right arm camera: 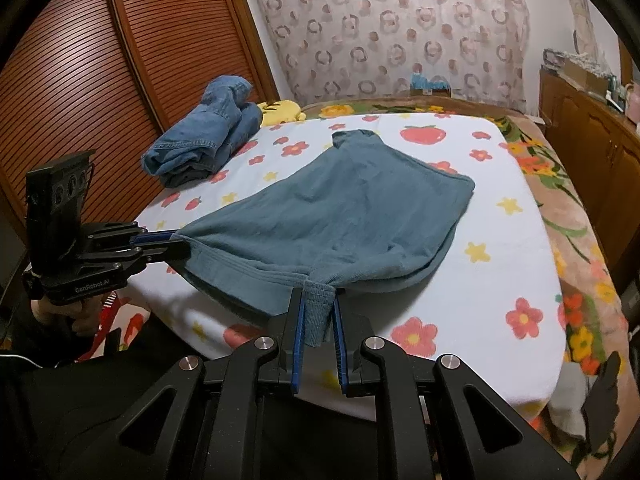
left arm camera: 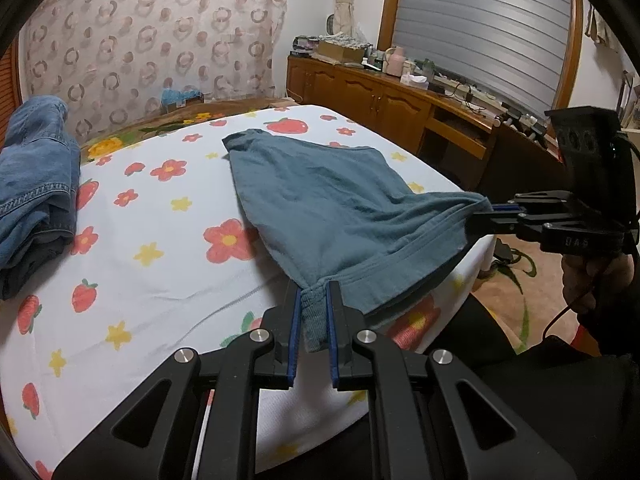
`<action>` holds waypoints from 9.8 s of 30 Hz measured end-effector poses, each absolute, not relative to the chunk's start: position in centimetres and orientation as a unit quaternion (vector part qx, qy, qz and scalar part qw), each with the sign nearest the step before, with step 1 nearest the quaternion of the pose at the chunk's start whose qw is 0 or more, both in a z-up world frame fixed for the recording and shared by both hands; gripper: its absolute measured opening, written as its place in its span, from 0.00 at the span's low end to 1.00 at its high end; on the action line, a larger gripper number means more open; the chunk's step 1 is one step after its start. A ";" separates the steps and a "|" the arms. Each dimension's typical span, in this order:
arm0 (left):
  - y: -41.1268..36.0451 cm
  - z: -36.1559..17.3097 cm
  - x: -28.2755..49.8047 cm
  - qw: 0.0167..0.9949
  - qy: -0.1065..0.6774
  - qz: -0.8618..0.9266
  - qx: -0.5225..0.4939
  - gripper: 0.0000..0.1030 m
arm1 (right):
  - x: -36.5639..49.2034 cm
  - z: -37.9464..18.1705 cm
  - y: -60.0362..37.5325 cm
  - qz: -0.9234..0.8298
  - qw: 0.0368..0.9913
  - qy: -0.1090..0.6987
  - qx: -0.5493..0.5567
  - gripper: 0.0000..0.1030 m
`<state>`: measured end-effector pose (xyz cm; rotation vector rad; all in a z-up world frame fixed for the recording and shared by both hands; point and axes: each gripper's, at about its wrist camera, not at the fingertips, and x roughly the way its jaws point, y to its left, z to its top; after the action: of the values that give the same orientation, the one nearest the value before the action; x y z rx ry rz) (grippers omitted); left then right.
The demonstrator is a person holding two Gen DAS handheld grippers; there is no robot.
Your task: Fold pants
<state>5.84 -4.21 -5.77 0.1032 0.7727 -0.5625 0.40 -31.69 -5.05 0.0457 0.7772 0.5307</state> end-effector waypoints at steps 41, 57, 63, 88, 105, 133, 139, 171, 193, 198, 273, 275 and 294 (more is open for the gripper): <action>-8.2 -2.8 13.4 0.905 0.332 -0.252 0.085 0.12 | 6.0 -4.1 -32.6 0.204 0.917 0.343 0.030 0.13; -8.6 -5.1 18.8 0.897 0.372 -0.229 0.063 0.17 | 10.1 -5.3 -32.1 0.172 0.922 0.347 0.000 0.18; -7.1 -5.0 17.6 0.903 0.360 -0.230 0.046 0.51 | 9.2 -4.6 -34.0 0.148 0.931 0.333 0.024 0.35; -7.4 -9.5 18.2 0.870 0.417 -0.256 0.055 0.26 | 7.4 -8.6 -33.0 0.170 0.908 0.384 -0.008 0.41; -4.5 1.2 13.5 0.912 0.315 -0.259 0.052 0.11 | 5.9 1.8 -32.9 0.233 0.930 0.285 -0.004 0.09; 1.7 -3.0 16.9 0.928 0.326 -0.173 0.045 0.10 | 14.3 -2.7 -27.1 0.270 0.906 0.326 -0.028 0.07; 1.5 -5.4 13.1 0.923 0.340 -0.176 0.039 0.10 | 12.4 -5.4 -27.3 0.285 0.892 0.351 -0.018 0.07; 4.4 -6.1 8.1 0.922 0.352 -0.159 0.013 0.48 | 8.4 -4.9 -29.2 0.278 0.890 0.360 -0.027 0.13; 2.8 -9.0 16.0 0.899 0.400 -0.177 0.000 0.35 | 16.6 -7.6 -25.9 0.278 0.884 0.376 -0.010 0.34; 2.7 -9.0 16.1 0.900 0.398 -0.179 -0.002 0.24 | 16.8 -8.0 -25.7 0.278 0.879 0.388 -0.015 0.34; 2.9 -10.8 14.8 0.902 0.403 -0.155 0.022 0.49 | 8.4 -6.6 -28.2 0.287 0.881 0.372 -0.052 0.02; 2.9 -10.8 14.7 0.902 0.402 -0.154 0.023 0.49 | 8.3 -6.4 -28.6 0.282 0.885 0.367 -0.050 0.02; 2.9 -10.8 14.7 0.902 0.402 -0.154 0.022 0.49 | 13.4 -6.9 -24.3 0.256 0.898 0.352 -0.070 0.37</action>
<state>14.66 2.87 -10.80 0.0454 0.8306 -0.3186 13.44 -24.34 -6.85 -0.1442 0.7288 0.5292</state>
